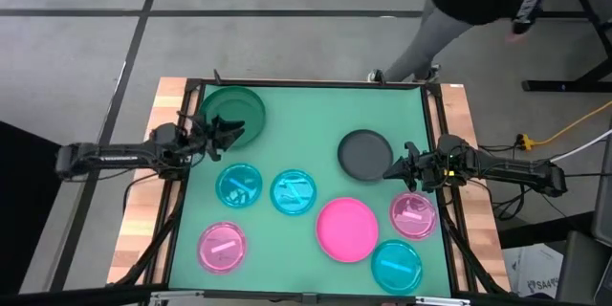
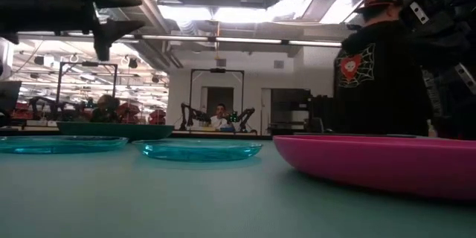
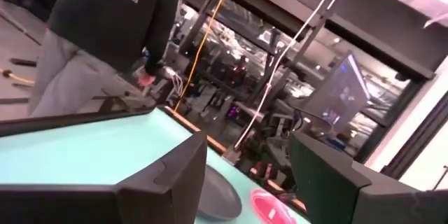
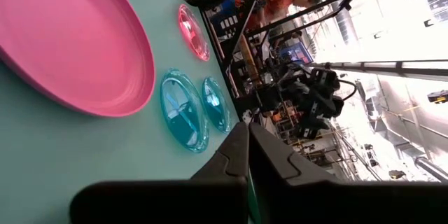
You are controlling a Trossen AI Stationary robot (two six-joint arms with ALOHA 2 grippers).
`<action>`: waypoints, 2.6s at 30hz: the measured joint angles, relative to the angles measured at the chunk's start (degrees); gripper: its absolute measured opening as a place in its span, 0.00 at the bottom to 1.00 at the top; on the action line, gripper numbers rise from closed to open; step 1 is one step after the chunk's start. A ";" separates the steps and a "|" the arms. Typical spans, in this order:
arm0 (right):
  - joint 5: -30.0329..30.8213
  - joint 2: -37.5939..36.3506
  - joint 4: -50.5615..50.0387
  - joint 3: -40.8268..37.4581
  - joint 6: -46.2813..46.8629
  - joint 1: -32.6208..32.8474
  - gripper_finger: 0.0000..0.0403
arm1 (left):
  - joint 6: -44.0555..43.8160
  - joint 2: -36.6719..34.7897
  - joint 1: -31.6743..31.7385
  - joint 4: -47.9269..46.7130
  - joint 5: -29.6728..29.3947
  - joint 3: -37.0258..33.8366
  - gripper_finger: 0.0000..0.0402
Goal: Stack plastic plates
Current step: Stack the black plate on top of the green plate
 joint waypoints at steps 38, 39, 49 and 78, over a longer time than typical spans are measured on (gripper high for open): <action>-0.02 0.00 -0.02 0.00 0.00 -0.01 0.01 | -1.49 87.17 -2.55 -25.46 -2.34 74.83 0.48; -0.02 0.00 -0.02 0.00 0.00 0.02 0.01 | -1.51 88.27 -2.55 -25.48 -2.68 74.95 0.48; -0.02 0.00 -0.02 0.00 0.00 0.01 0.01 | -1.66 96.64 -2.53 -25.73 -4.93 75.00 0.48; -0.04 0.00 -0.02 0.00 0.00 0.01 0.01 | -9.59 105.12 -3.88 -24.52 -5.55 75.24 0.47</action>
